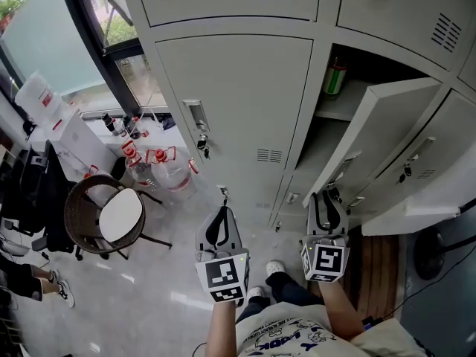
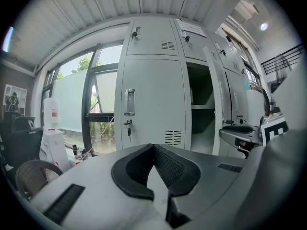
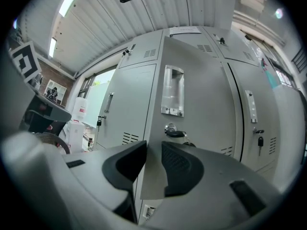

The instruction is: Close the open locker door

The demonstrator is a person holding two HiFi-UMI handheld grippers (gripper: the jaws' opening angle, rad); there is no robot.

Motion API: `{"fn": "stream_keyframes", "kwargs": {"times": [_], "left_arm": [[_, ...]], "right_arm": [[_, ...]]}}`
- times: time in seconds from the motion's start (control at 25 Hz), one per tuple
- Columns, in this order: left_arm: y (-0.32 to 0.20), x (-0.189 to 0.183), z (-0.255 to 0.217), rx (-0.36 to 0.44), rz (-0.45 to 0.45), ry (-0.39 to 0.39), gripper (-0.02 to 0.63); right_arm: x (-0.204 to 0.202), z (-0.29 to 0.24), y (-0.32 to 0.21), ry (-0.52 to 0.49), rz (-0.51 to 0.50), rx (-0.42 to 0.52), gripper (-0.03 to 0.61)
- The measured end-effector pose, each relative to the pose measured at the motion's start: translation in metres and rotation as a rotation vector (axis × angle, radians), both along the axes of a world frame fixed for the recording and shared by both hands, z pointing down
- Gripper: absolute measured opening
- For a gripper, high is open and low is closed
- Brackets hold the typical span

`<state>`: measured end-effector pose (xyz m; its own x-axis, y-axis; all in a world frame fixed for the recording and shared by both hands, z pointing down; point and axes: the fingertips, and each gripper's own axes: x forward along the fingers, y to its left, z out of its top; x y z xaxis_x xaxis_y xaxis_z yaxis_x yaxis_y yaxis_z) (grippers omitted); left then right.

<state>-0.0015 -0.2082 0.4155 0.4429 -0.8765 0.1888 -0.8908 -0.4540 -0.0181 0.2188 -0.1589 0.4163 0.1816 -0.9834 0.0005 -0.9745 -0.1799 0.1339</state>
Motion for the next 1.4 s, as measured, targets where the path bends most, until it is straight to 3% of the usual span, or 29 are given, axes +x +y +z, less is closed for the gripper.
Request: {"fn": "stream_keyframes", "kwargs": {"times": [0.92, 1.08, 1.4], "left_arm": [[-0.032, 0.001, -0.002, 0.006, -0.058, -0.004, 0.005], [-0.038, 0.0, -0.001, 0.004, -0.07, -0.005, 0.005], [-0.048, 0.002, 0.003, -0.001, -0.089, -0.009, 0.005]], "right_arm": [[0.005, 0.002, -0.053, -0.026, -0.055, 0.004, 0.086], [0.012, 0.003, -0.061, -0.045, -0.04, 0.005, 0.036], [0.02, 0.005, -0.077, -0.055, -0.047, 0.006, 0.035]]}}
